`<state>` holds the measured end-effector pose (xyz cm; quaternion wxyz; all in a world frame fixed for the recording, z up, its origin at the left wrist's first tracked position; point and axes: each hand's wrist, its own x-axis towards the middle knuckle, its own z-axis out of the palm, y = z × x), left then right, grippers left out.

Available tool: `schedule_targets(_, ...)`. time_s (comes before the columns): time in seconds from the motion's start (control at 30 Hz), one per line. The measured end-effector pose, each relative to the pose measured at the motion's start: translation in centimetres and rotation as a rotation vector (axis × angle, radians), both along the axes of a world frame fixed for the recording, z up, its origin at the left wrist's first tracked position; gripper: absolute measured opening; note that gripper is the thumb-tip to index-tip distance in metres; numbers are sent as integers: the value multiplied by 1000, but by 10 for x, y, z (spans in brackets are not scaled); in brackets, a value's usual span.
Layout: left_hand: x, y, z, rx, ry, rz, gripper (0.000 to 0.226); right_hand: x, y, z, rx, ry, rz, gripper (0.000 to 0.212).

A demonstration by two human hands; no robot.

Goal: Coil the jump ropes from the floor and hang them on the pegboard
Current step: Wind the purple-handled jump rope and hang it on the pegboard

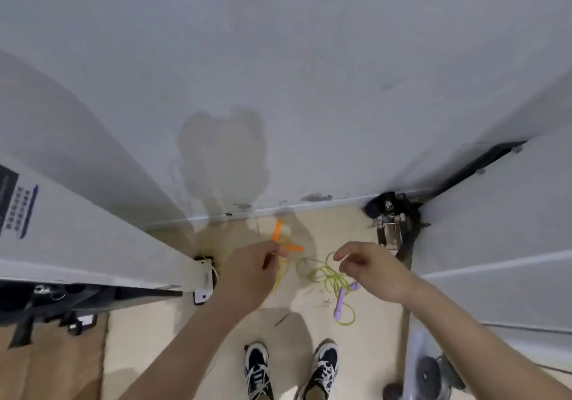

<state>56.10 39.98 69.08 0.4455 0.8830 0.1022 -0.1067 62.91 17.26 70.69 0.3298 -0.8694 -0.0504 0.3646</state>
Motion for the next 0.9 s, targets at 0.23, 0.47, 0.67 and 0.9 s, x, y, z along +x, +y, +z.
schedule_targets(0.23,-28,-48,-138,80,194,-137,27,-75,-58,-148,163,397,-812,25)
schedule_targets(0.47,-45,-131,-330,160,339,-396,25,-132,-130,-351,106,444,-931,28)
schedule_targets(0.67,-21,-194,-521,385,369,-699,39,-144,-169,-549,-119,287,-392,49)
schedule_targets(0.9,48,-232,-680,613,269,-824,53,-129,-179,-701,-326,220,-84,63)
